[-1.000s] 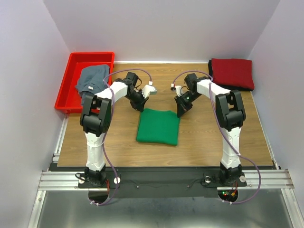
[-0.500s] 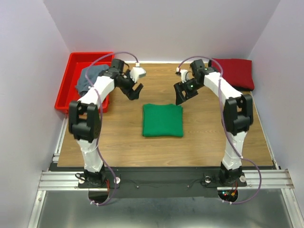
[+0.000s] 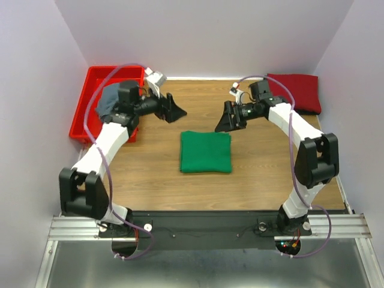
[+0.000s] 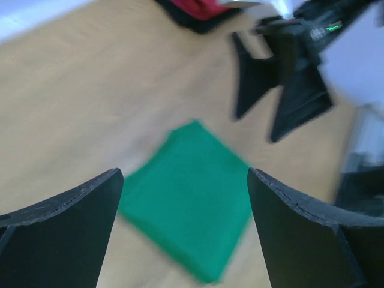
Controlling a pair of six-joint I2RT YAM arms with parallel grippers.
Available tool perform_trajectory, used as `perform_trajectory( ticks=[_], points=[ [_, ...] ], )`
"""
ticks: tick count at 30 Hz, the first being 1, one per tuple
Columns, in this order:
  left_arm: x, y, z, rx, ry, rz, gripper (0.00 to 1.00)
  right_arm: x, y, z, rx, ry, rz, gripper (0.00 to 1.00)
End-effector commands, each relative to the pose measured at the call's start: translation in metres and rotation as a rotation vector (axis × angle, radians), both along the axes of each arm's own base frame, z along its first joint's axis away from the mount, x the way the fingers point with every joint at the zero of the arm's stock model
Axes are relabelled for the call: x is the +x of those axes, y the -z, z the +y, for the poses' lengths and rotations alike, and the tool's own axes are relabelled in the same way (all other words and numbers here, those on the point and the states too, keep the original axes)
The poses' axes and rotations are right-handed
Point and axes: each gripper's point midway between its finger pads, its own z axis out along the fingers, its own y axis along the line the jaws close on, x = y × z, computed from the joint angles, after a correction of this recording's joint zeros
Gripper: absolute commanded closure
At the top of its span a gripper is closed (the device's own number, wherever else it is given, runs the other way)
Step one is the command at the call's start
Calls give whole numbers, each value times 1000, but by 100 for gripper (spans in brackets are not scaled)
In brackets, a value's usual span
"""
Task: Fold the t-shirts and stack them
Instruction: Fold the tshirt
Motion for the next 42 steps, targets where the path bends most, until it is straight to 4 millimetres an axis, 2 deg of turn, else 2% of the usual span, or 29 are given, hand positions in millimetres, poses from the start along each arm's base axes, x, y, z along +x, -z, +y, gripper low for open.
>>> perform_trajectory(
  ticks=[1, 3, 5, 6, 8, 12, 13, 14, 15, 20, 23, 25, 26, 28, 29, 30, 31, 33, 34, 35, 36, 37, 38, 39, 41, 42],
  points=[
    [-47, 32, -36, -264, 216, 341, 4, 7, -7, 25, 241, 22, 148, 0],
    [-46, 52, -38, -283, 203, 399, 3, 13, 13, 30, 283, 56, 237, 0],
    [-44, 63, -40, -300, 202, 470, 3, 17, 25, 31, 291, 78, 261, 0],
    [-38, 77, -43, -300, 195, 511, 3, 20, 34, 32, 296, 97, 271, 0],
    [-32, 86, -48, -310, 194, 557, 3, 27, 40, 34, 312, 122, 279, 0],
    [-22, 121, -60, -314, 192, 669, 4, 33, 57, 36, 312, 146, 313, 0],
    [-20, 122, -63, -323, 197, 664, 4, 34, 61, 36, 312, 147, 319, 0],
    [-17, 135, -64, -329, 176, 708, 4, 37, 70, 37, 308, 153, 336, 0],
    [-15, 139, -65, -334, 176, 715, 4, 39, 75, 37, 305, 156, 341, 0],
    [-1, 171, -65, -332, 143, 755, 4, 58, 102, 21, 290, 194, 343, 0],
    [9, 194, -66, -321, 142, 775, 4, 67, 130, 13, 264, 201, 336, 0],
    [14, 199, -62, -323, 132, 781, 4, 75, 138, 4, 260, 224, 335, 0],
    [17, 198, -60, -325, 129, 775, 4, 78, 138, 1, 262, 229, 332, 0],
    [19, 186, -52, -337, 134, 749, 4, 85, 121, -3, 284, 223, 308, 0],
    [12, 177, -52, -335, 173, 732, 4, 85, 111, -3, 289, 220, 295, 0],
    [6, 155, -53, -339, 199, 684, 4, 82, 102, -3, 298, 216, 298, 0],
    [0, 145, -54, -338, 217, 664, 4, 79, 82, -2, 316, 211, 284, 0],
    [-19, 123, -54, -344, 243, 640, 5, 70, 64, -1, 346, 212, 333, 0],
    [-29, 119, -60, -340, 264, 638, 6, 61, 60, 0, 348, 215, 349, 0],
    [-37, 116, -62, -337, 272, 635, 8, 54, 45, 0, 355, 214, 331, 0],
    [-48, 111, -65, -334, 287, 623, 12, 48, 38, 2, 359, 212, 337, 0],
    [-56, 111, -72, -325, 300, 622, 13, 35, 34, 5, 361, 201, 348, 0],
    [-63, 112, -76, -321, 314, 629, 16, 29, 39, 6, 358, 200, 378, 0],
    [-68, 118, -79, -320, 312, 655, 22, 21, 35, 11, 361, 187, 387, 0],
    [-78, 126, -88, -317, 338, 687, 26, 9, 43, 15, 351, 176, 424, 0],
    [-78, 132, -91, -323, 337, 692, 32, 1, 54, 16, 340, 180, 459, 1]
  ],
)
